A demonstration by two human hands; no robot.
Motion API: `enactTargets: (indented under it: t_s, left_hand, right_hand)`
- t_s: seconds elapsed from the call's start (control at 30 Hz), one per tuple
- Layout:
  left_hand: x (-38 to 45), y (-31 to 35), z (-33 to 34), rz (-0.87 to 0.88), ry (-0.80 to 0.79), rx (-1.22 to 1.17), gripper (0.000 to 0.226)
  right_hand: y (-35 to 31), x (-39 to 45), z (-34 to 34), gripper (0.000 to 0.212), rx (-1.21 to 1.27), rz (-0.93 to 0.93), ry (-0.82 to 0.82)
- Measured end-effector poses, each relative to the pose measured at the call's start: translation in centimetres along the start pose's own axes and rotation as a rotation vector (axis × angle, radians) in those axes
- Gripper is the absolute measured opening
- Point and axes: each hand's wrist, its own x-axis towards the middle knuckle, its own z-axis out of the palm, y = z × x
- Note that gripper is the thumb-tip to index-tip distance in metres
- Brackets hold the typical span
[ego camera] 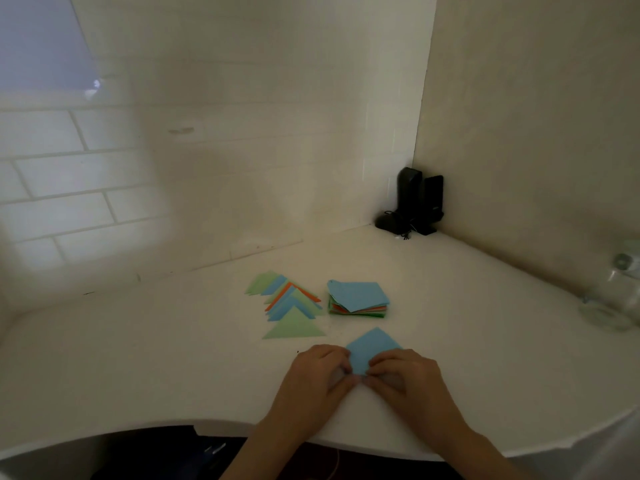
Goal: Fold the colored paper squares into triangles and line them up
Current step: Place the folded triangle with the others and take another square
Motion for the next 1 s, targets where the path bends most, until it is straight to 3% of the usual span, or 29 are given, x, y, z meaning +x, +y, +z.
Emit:
enactTargets:
  t_s: [0.4, 0.73, 0.93, 1.0]
  left_hand:
    - [0.7, 0.6, 1.6, -0.088, 0.094, 0.039, 0.017]
    - [1.4, -0.1, 0.7, -0.127, 0.059, -0.19, 0.019]
    - [1.1, -1.1, -0.1, -0.052, -0.008, -0.24, 0.019]
    - [0.8, -1.3, -0.6, -0.053, -0.056, -0.248, 0.028]
  right_hand:
    - [-1.3, 0.8, 0.3, 0.021, 0.021, 0.105, 0.066]
    - [-0.4, 2.2, -1.5, 0.033, 0.192, 0.233, -0.184]
    - [-0.4, 1.4, -1.6, 0.018, 0.208, 0.177, -0.161]
    - [-0.7, 1.2, -1.2, 0.026, 0.153, 0.182, -0.149]
